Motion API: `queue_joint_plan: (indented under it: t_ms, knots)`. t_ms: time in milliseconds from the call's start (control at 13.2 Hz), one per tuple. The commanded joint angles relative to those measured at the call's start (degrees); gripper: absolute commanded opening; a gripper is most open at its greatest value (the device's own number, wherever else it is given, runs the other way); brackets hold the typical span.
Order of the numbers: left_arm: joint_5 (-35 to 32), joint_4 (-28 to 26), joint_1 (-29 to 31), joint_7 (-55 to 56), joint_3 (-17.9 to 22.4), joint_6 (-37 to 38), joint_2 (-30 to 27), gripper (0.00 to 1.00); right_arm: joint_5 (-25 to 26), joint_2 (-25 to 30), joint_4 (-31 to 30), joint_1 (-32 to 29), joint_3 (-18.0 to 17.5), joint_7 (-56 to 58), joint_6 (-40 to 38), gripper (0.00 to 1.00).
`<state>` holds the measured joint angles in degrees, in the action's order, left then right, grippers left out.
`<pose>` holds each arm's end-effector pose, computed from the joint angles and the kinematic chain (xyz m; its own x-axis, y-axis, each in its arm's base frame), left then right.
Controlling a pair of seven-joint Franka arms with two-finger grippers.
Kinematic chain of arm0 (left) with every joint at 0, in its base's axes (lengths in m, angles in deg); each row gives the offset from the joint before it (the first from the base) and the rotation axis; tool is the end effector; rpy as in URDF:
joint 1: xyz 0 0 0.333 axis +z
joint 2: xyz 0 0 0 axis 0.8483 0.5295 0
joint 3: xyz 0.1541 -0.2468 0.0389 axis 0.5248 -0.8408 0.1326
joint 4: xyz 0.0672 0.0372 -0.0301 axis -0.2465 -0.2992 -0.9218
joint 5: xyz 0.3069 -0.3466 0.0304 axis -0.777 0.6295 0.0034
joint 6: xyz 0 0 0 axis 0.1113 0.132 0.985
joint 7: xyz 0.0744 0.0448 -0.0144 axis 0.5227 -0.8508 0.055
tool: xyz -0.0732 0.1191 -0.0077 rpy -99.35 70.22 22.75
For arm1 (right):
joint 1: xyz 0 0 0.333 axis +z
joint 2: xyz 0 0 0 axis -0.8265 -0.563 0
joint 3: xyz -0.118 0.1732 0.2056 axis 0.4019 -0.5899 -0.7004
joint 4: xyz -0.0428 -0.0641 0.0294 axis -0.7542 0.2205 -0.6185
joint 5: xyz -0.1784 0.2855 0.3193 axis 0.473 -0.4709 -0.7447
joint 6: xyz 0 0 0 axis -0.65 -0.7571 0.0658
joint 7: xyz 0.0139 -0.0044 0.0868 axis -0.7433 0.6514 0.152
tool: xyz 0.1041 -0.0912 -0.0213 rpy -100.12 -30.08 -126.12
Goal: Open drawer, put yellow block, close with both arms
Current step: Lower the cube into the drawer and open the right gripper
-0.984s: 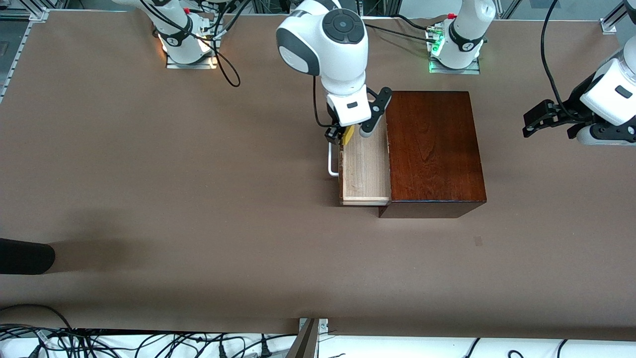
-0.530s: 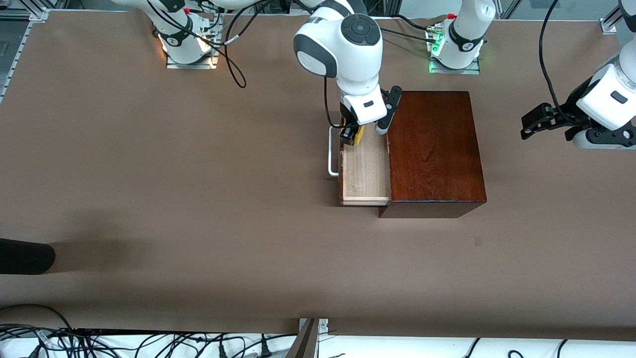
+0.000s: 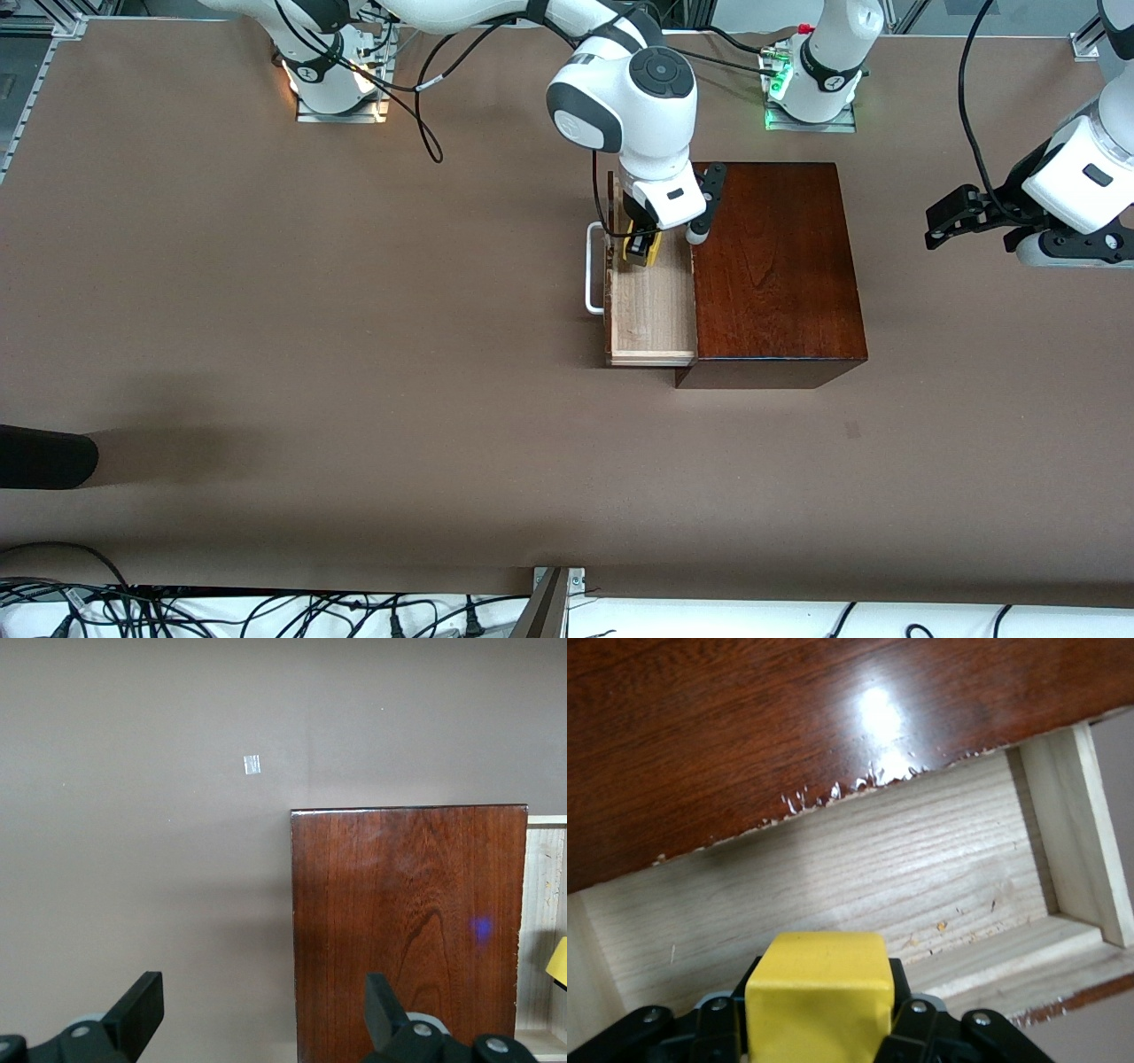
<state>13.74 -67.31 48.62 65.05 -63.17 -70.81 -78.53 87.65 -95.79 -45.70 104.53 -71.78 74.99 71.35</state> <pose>0.6440 -0.0503 0.5480 0.9998 -0.0020 -0.0205 -0.0019 -1.0000 0.0075 0.4852 0.6930 0.3037 0.3084 0.9452 0.1074 0.9418 -0.3193 0.1055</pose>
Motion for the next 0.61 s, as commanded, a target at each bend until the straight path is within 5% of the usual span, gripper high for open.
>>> queue_joint_plan:
  t_ms: [0,530]
  knots:
    - [0.45,2.99,0.00,-0.51,-0.26,0.50,0.98,1.00,0.88,-2.39,2.98,0.77,1.09,1.10,1.55,0.03]
    - [0.54,3.08,0.18,-0.51,-0.26,0.50,1.33,1.00,1.15,-5.38,2.89,1.39,2.15,1.10,5.07,0.03]
